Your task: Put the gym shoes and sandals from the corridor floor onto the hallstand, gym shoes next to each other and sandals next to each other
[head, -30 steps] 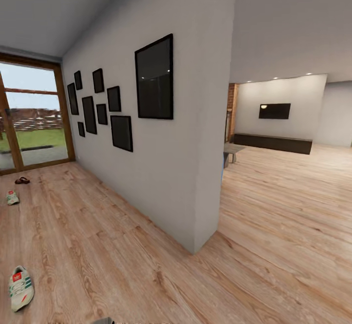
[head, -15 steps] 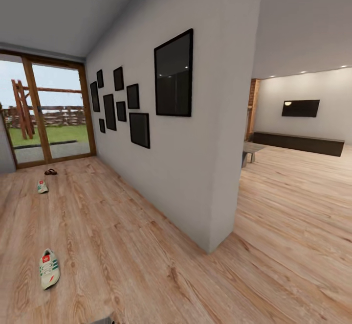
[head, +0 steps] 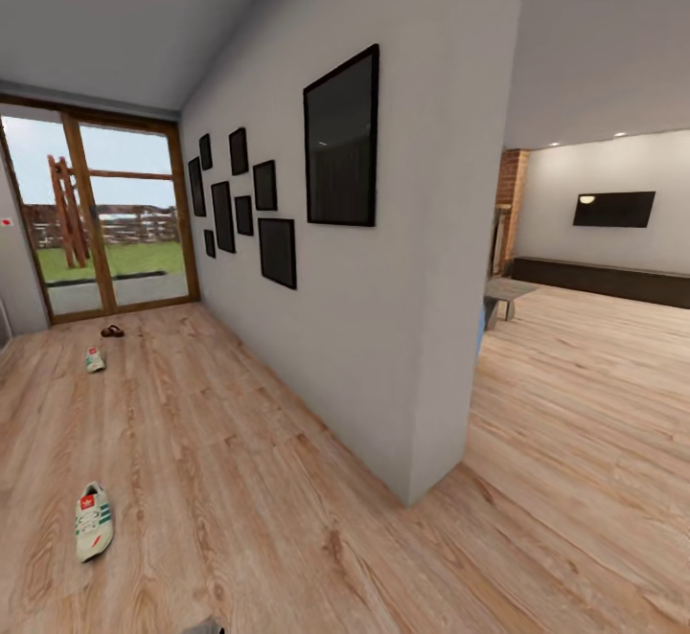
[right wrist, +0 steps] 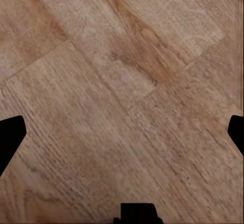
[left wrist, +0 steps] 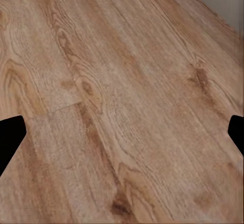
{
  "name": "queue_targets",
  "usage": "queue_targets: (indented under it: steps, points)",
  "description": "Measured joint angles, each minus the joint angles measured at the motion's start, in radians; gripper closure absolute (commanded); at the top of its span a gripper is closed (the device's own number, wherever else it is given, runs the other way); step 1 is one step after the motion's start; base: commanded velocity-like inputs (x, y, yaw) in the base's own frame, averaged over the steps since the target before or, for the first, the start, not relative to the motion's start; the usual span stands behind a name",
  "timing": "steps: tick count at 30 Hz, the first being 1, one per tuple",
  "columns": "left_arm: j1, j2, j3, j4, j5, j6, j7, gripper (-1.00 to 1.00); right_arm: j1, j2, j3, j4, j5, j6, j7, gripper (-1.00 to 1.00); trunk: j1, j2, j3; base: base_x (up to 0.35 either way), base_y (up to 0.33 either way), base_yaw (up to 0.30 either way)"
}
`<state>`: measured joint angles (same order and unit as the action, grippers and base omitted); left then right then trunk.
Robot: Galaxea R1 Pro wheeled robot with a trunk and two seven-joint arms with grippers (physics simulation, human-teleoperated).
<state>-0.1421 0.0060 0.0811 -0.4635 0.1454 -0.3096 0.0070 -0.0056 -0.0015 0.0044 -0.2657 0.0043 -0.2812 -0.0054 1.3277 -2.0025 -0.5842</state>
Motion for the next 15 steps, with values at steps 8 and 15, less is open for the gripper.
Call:
queue_targets:
  steps: [8,15]
  points:
    - [0.0,0.0,0.001,0.0,-0.001,0.0,0.0,-1.0,0.0,0.0,-0.002,0.0,-0.006,0.001,0.001,-1.0,0.0,0.0,0.0,0.115,-0.178,0.013]
    - [0.0,0.0,0.001,-0.001,-0.001,0.001,0.0,-1.0,0.0,0.001,-0.002,0.0,-0.002,0.0,0.0,-1.0,0.0,0.0,-0.006,0.013,-0.019,0.162]
